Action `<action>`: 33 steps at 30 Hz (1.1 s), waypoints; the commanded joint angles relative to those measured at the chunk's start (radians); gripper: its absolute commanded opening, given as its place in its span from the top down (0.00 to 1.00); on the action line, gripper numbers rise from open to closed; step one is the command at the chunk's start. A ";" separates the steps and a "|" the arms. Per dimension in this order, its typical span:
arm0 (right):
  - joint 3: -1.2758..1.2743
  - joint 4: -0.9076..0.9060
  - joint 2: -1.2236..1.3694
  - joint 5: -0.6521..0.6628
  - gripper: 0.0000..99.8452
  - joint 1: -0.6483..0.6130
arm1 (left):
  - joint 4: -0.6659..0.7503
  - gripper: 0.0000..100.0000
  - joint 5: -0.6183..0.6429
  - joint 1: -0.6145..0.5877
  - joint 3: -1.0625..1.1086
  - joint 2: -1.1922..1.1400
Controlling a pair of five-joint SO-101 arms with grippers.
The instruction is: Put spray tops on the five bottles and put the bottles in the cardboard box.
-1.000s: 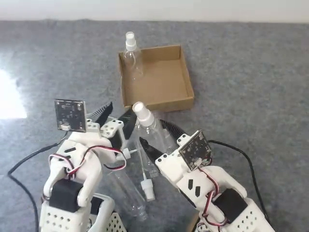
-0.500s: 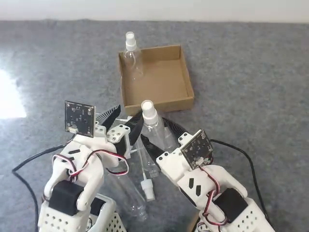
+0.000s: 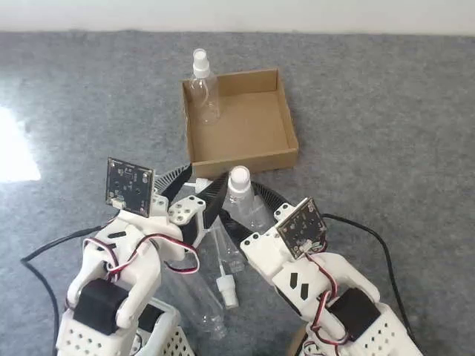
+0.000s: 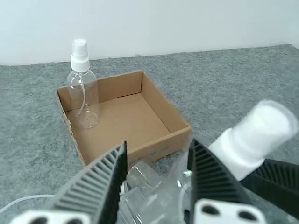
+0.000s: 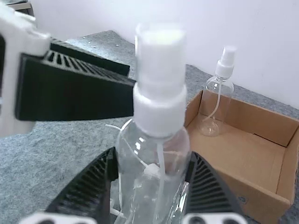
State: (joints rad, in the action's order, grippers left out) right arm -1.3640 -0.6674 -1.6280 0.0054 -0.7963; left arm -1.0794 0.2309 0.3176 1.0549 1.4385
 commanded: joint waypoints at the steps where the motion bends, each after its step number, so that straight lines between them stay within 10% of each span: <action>1: 0.068 0.022 -0.021 0.009 0.95 -0.010 | -0.028 0.79 -0.020 0.049 -0.005 0.002; 23: -0.002 0.025 -0.027 0.009 0.95 0.073 | 0.005 0.79 -0.018 -0.114 -0.050 0.002; 33: -0.014 0.025 -0.027 0.008 0.95 0.185 | 0.026 0.79 -0.021 -0.496 -0.005 0.002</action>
State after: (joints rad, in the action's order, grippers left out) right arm -1.3932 -0.6674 -1.6295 0.0054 -0.6398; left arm -1.0825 0.2140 -0.0537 1.0457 1.4293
